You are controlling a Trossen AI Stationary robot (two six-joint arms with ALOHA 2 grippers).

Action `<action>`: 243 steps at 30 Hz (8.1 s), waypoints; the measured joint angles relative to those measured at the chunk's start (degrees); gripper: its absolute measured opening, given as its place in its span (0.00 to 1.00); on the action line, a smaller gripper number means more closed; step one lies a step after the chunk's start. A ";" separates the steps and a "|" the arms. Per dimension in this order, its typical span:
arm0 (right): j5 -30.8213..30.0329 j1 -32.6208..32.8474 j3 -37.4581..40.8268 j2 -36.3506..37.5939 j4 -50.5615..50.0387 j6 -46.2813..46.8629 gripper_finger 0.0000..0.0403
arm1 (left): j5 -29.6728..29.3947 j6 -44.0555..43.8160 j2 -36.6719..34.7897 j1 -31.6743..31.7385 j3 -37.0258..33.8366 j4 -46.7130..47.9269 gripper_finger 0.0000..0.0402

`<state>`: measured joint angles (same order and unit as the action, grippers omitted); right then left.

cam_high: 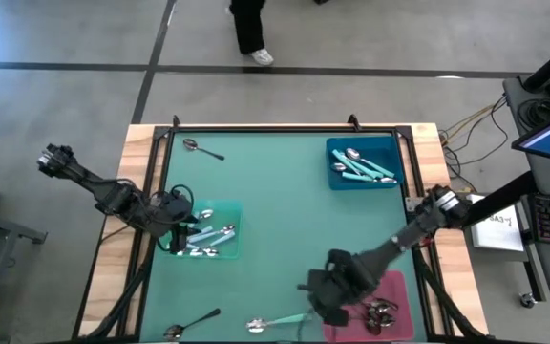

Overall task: Sort silverware by color (type)
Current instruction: Put the black spoon into the red bin

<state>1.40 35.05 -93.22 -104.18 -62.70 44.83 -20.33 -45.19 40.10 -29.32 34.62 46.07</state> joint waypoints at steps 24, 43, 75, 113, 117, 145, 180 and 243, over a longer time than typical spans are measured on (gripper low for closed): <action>1.60 7.41 10.13 1.95 2.49 20.04 0.29 | 17.98 -21.43 20.06 -21.68 -2.93 -28.59 0.35; 1.78 6.44 10.13 1.93 3.06 18.19 0.36 | 17.70 -18.27 50.93 -28.30 17.60 -18.89 0.35; 2.22 6.71 10.13 1.90 4.13 18.20 0.32 | 16.34 -27.50 71.92 -30.29 35.16 -4.02 0.01; -38.45 -6.26 10.05 5.49 67.43 -21.94 0.36 | -55.19 -18.25 53.09 -20.60 35.05 -10.30 0.00; -38.44 -8.75 10.05 5.49 68.73 -22.18 0.42 | -55.36 -18.28 53.58 -19.11 35.07 -10.59 0.00; -38.00 -15.17 10.07 5.49 69.68 -22.47 0.31 | -54.44 -11.23 53.63 -14.47 35.11 -16.12 0.00; -24.39 -8.13 10.13 17.49 26.05 -6.15 0.02 | -31.55 -5.16 53.08 -12.97 35.16 -16.92 0.25; 4.85 -28.66 9.76 -11.08 17.39 -62.69 0.04 | -30.17 -12.39 53.19 -15.58 35.11 -9.08 0.25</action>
<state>6.25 6.39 -83.46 -115.26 -45.30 -17.86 -50.50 -57.58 93.30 -44.91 69.73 36.99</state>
